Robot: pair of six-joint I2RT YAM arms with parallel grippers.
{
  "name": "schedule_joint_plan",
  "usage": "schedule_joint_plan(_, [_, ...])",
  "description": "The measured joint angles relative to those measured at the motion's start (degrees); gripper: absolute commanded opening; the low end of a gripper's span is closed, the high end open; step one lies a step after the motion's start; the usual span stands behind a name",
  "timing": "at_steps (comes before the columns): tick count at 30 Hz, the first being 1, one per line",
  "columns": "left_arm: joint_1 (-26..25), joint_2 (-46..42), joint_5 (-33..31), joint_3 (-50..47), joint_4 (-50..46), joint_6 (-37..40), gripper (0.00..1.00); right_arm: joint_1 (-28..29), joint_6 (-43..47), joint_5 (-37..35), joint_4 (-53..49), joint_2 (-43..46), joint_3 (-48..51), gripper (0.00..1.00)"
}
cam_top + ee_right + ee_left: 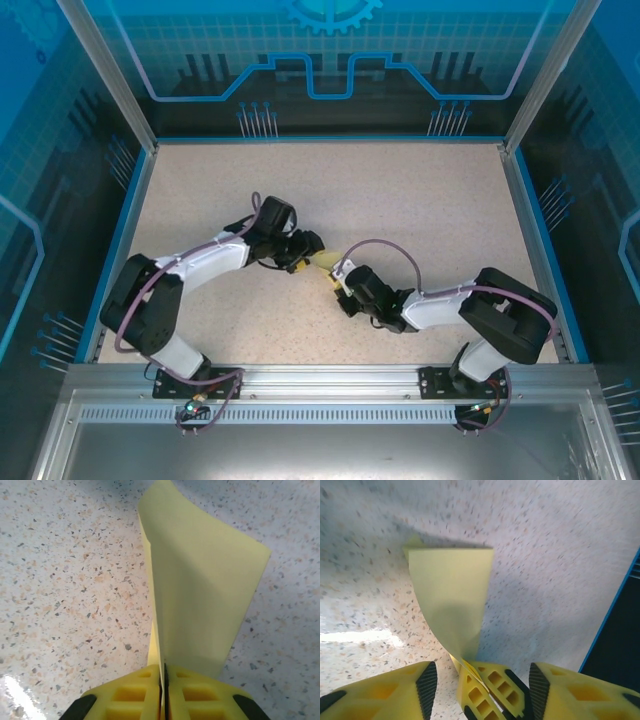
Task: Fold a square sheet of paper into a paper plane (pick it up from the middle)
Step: Fold the wing for the fifth time at the center of the table.
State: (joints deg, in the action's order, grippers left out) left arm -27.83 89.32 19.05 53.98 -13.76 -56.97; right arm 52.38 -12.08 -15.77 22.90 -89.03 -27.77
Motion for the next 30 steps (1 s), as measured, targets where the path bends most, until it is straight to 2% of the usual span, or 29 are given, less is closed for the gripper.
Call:
schedule_joint_plan(4, [0.3,-3.7,-0.1,-4.9,3.3,-0.2,0.55,-2.7,-3.5,6.2,0.8,0.0,0.5,0.11])
schedule_joint_plan(12, [-2.1,-4.1,2.4,-16.2,15.3,-3.5,0.33,-8.1,-10.7,18.3,3.1,-0.2,1.0,0.13])
schedule_joint_plan(21, [-4.7,2.0,6.3,-17.1,28.2,-5.8,0.19,-12.3,-15.7,27.9,4.7,-3.0,1.1,0.11])
schedule_joint_plan(30, [-5.3,6.0,7.7,-15.6,30.2,-5.7,0.15,-14.7,-18.6,33.9,5.4,-5.1,0.4,0.12])
